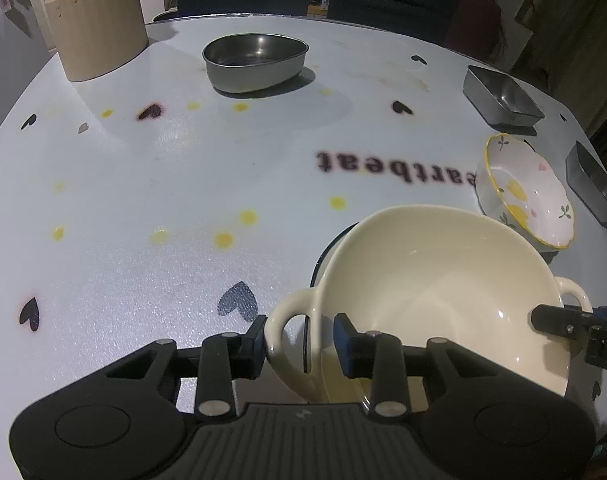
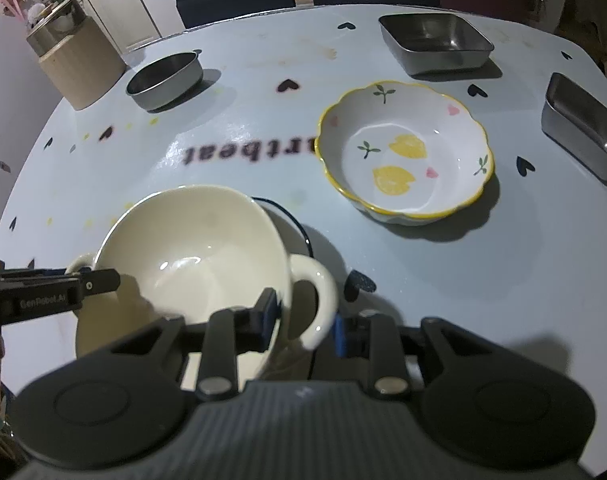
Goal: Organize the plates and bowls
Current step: 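Lower the cream bowl onto the table with both grippers, then open both grippers and release the cream bowl handles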
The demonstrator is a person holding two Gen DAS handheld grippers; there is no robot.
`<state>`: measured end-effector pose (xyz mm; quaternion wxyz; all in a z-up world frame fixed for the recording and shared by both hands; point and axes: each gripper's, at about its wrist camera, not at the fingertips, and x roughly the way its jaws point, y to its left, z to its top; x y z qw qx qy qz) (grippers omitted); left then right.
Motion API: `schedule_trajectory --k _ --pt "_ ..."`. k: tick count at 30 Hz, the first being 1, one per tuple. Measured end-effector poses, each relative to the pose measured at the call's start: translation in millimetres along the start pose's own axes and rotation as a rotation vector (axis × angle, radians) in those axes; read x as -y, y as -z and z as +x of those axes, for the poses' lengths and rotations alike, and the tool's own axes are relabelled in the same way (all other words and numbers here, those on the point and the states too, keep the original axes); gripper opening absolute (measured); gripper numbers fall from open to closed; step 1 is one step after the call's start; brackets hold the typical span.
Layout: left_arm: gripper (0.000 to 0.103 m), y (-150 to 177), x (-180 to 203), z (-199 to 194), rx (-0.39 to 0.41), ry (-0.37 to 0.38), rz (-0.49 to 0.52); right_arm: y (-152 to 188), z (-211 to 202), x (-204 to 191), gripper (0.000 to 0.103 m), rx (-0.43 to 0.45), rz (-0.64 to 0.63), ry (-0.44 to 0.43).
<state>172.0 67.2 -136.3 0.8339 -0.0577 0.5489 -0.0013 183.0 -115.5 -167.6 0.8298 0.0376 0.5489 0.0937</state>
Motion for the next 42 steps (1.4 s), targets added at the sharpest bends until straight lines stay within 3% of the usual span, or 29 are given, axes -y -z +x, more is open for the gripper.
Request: schedule_trajectory --k 20,25,42 --pt "0.036 1.7 7.5 -1.3 0.006 -0.001 0.076 1.6 13.3 -1.8 0.042 -0.066 -0.036 0.031" --pt "0.036 1.8 9.2 -2.4 0.011 -0.005 0.091 5.5 18.3 -10.6 0.047 -0.079 -0.099 0.081" --pt "0.038 2.5 7.5 -2.4 0.003 0.005 0.106 4.0 19.2 -8.6 0.047 -0.078 -0.094 0.067"
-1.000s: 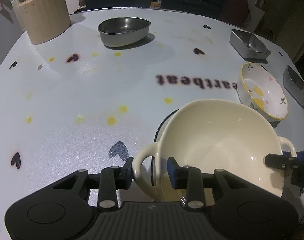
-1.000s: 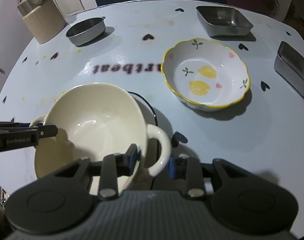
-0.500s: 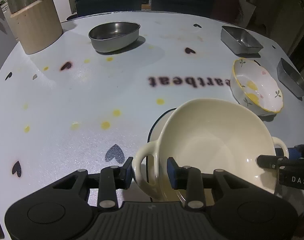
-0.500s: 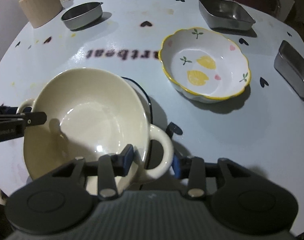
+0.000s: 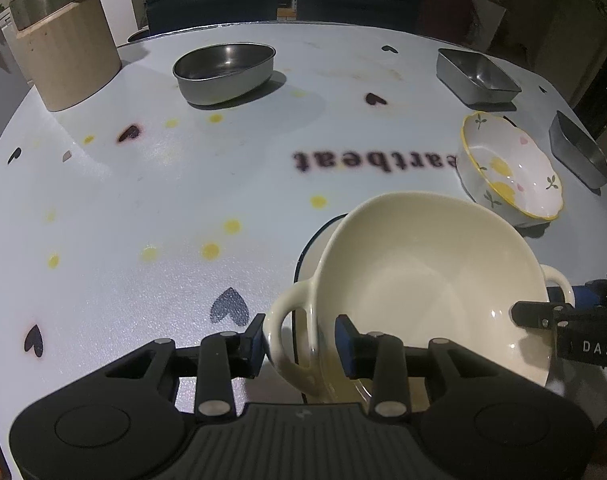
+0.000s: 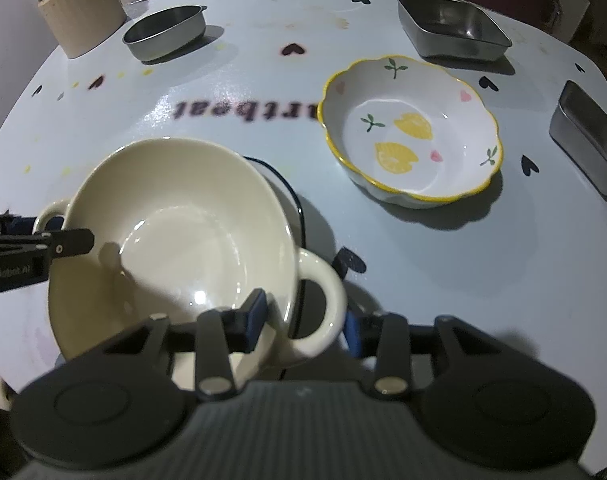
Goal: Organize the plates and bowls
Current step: 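Open both grippers and release the cream bowl handles, then move both grippers to the rim of the yellow-rimmed lemon dish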
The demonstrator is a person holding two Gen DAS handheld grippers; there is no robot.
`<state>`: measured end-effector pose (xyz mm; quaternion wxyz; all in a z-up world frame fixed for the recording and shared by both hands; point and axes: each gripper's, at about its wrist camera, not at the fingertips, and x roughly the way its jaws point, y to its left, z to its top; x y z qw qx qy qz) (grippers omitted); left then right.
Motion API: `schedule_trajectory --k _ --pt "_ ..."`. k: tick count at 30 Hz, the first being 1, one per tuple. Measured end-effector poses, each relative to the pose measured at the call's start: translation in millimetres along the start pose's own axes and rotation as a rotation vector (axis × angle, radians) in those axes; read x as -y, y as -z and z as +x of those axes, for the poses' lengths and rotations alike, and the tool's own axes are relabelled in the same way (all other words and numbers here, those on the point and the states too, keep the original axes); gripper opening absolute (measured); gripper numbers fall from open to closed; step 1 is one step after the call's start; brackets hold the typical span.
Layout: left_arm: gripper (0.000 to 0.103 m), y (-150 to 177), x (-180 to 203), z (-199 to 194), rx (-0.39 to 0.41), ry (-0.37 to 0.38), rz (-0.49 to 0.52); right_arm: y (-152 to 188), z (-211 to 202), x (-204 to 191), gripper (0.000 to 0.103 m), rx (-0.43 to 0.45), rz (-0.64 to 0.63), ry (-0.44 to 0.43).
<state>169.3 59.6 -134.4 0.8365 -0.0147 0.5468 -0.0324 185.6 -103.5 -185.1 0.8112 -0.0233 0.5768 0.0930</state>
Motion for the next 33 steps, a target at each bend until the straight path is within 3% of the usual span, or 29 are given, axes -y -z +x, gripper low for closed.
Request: schedule_trajectory --k 2,4,7,15,19,27,33 --pt "0.039 1.0 -1.0 2.6 -0.018 0.001 -0.005 0.1 -0.3 1.8 0.047 0.003 0.011 -0.007" --pt "0.057 2.9 -0.6 5.9 -0.03 -0.011 -0.001 0.1 -1.1 3.6 0.049 0.012 0.018 -0.018" --pt "0.072 6.0 0.4 7.2 -0.03 -0.009 0.014 -0.1 -4.3 6.2 0.069 0.034 0.05 -0.072" --pt "0.09 13.0 2.7 0.1 -0.009 0.012 0.017 2.5 -10.3 0.5 0.086 0.075 0.042 -0.057" --pt "0.1 17.4 3.1 -7.5 0.028 0.007 0.025 4.7 -15.4 1.8 0.101 0.115 0.032 -0.059" --pt "0.103 18.1 2.1 -30.4 0.13 0.023 0.021 11.1 -29.2 12.5 0.102 0.166 0.011 -0.096" --pt "0.103 1.0 4.2 -50.0 0.231 0.01 -0.024 10.3 -47.9 29.8 0.102 0.265 0.042 -0.095"
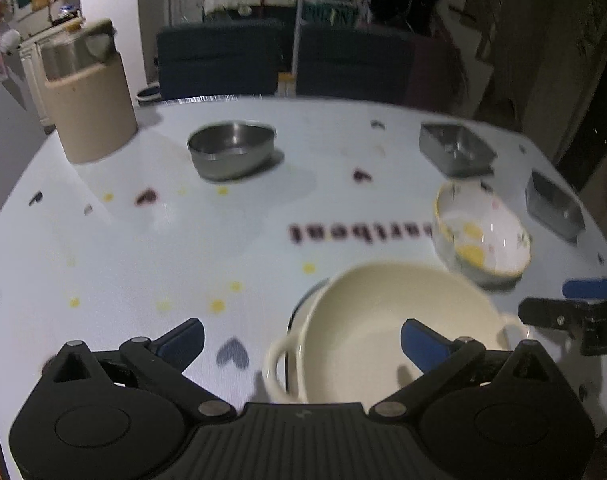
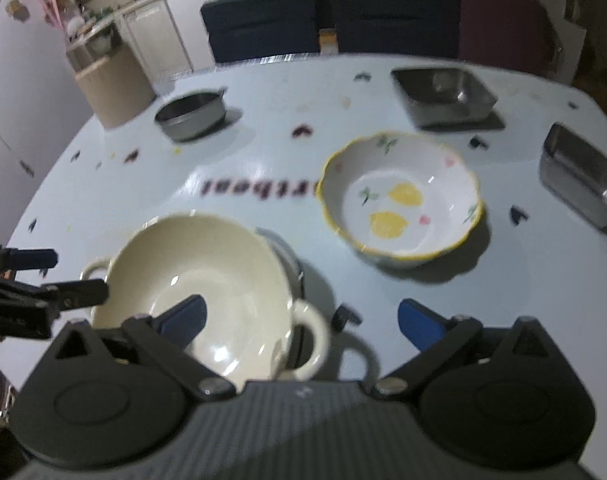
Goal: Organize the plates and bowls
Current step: 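Move both grippers to the rim of the yellow-rimmed lemon dish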
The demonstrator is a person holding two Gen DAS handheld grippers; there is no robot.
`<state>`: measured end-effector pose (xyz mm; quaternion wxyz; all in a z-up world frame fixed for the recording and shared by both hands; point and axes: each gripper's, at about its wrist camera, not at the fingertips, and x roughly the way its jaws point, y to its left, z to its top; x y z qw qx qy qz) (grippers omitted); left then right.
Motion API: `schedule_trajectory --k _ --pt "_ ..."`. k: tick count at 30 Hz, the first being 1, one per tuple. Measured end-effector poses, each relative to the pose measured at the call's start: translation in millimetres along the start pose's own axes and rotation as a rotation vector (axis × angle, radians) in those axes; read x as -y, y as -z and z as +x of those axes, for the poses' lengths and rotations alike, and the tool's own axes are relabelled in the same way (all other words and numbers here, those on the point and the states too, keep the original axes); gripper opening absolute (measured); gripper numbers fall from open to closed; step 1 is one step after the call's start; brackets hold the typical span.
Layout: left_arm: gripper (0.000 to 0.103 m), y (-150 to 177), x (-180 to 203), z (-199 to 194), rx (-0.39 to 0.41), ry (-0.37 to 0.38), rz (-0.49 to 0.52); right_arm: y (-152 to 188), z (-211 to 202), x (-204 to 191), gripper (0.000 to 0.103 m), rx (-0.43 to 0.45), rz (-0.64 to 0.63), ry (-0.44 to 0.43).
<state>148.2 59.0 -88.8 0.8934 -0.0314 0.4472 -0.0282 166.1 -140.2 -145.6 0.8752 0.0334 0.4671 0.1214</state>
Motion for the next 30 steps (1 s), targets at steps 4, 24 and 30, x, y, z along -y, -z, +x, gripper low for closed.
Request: schedule_trajectory --k 4,24,30 --pt "0.103 -14.5 11.8 -1.9 0.034 0.008 0.0 -7.9 -7.6 15.2 0.103 0.047 0.066 -0.003" --pt "0.103 -57.2 96.6 54.4 0.08 0.025 0.003 -32.1 6.1 84.7 0.103 0.219 0.224 0.158" --pt "0.103 -68.9 108.6 79.8 0.056 0.018 -0.04 -35.9 14.8 103.8 0.103 0.211 0.245 0.211"
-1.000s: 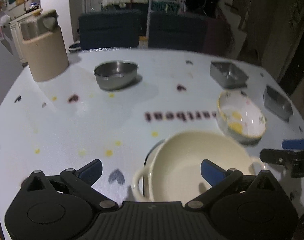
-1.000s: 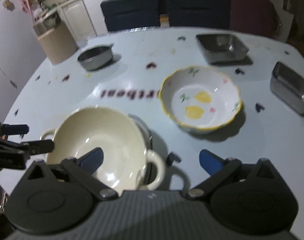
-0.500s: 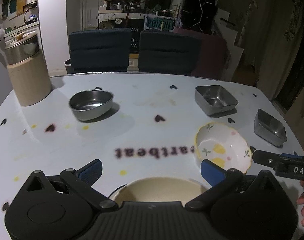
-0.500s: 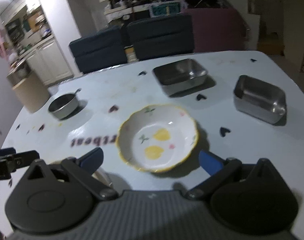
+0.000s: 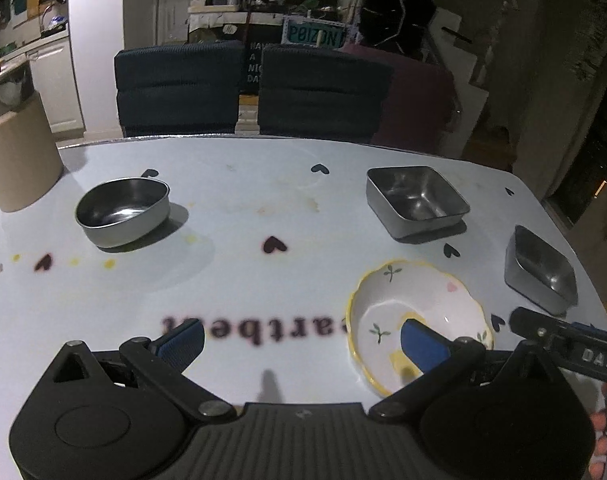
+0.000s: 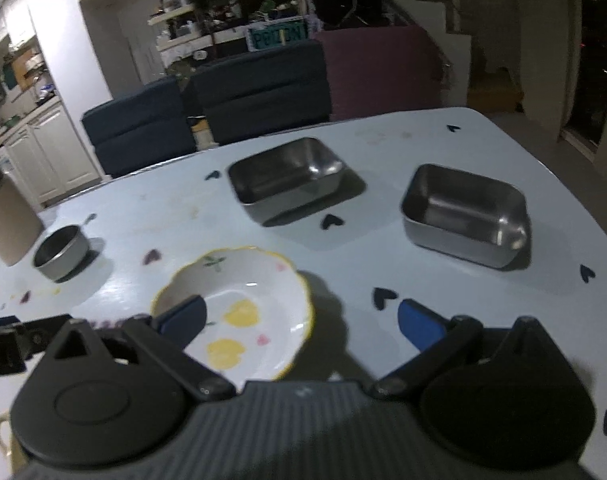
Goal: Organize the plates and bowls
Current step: 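Move both grippers to the rim of the yellow-rimmed lemon dish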
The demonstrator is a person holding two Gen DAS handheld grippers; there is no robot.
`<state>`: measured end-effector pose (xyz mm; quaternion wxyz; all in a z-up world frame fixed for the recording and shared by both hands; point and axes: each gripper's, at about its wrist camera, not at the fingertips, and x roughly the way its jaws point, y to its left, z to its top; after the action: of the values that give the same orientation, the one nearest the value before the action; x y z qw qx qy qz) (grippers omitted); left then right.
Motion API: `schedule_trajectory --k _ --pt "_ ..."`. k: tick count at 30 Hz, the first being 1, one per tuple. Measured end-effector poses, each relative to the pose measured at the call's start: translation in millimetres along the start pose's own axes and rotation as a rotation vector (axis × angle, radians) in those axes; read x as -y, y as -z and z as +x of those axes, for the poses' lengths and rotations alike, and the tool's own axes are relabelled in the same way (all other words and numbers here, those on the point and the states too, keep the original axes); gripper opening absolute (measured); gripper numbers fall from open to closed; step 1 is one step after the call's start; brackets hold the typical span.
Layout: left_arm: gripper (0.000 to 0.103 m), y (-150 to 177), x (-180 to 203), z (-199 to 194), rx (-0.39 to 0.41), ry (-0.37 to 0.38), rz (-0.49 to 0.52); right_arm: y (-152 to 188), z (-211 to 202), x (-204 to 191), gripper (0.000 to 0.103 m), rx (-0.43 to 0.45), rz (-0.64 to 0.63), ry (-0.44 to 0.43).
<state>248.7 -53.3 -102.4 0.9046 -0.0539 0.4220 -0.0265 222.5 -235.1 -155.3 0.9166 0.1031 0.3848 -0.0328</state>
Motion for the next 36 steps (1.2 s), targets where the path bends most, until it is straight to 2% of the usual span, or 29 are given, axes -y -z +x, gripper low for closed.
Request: schedule_trajectory --k 5,8,12,15,16,17,19,21,23,24,26,28,32,36 --pt "0.103 -5.2 8.7 17.8 -0.004 -0.022 0.011 -7.5 3.7 7.1 0.103 0.033 -0.008 -0.005" --pt "0.103 -7.4 12.8 25.4 0.005 -0.038 0.02 -11.3 9.1 11.4 0.103 0.035 0.041 0.014" --pt "0.103 -8.7 19.4 37.6 -0.003 -0.053 0.046 -11.2 21.1 14.5 0.103 -0.002 0.04 -0.006" --pt "0.103 -7.9 23.0 43.5 0.001 -0.048 0.068 -10.7 34.6 12.4 0.101 -0.066 0.011 -0.01" --pt "0.103 -7.7 24.5 45.0 0.0 -0.041 0.08 -10.7 39.9 9.2 0.093 -0.092 0.001 0.002" --pt "0.103 -7.8 25.7 46.3 -0.001 -0.034 0.091 -10.6 44.1 6.2 0.08 -0.11 -0.006 0.011" --pt "0.103 -8.4 27.5 47.8 0.002 -0.021 0.104 -9.6 51.0 0.8 0.066 -0.147 -0.006 0.025" --pt "0.103 -9.3 28.2 48.8 0.004 -0.008 0.105 -8.8 55.3 -0.8 0.057 -0.173 0.012 -0.004" --pt "0.103 -11.0 26.3 49.1 -0.002 0.016 0.097 -8.3 58.4 -1.4 0.035 -0.195 0.028 -0.05" --pt "0.102 -12.3 24.1 49.6 -0.012 0.039 0.083 -7.8 60.1 -3.3 0.03 -0.204 0.023 -0.05" --pt "0.091 -15.0 19.9 51.4 -0.027 0.061 0.046 -5.9 63.0 -7.9 0.017 -0.214 -0.005 -0.027" --pt "0.062 -16.8 18.3 54.2 -0.047 0.075 0.033 -5.3 64.3 -9.1 0.012 -0.213 -0.015 -0.01" --pt "0.045 -15.6 16.2 60.5 -0.077 0.097 0.027 -6.1 66.1 -5.5 0.011 -0.218 0.019 -0.006" --pt "0.023 -15.1 15.9 64.9 -0.098 0.125 0.017 -5.2 67.3 -3.4 0.011 -0.222 0.037 0.003"
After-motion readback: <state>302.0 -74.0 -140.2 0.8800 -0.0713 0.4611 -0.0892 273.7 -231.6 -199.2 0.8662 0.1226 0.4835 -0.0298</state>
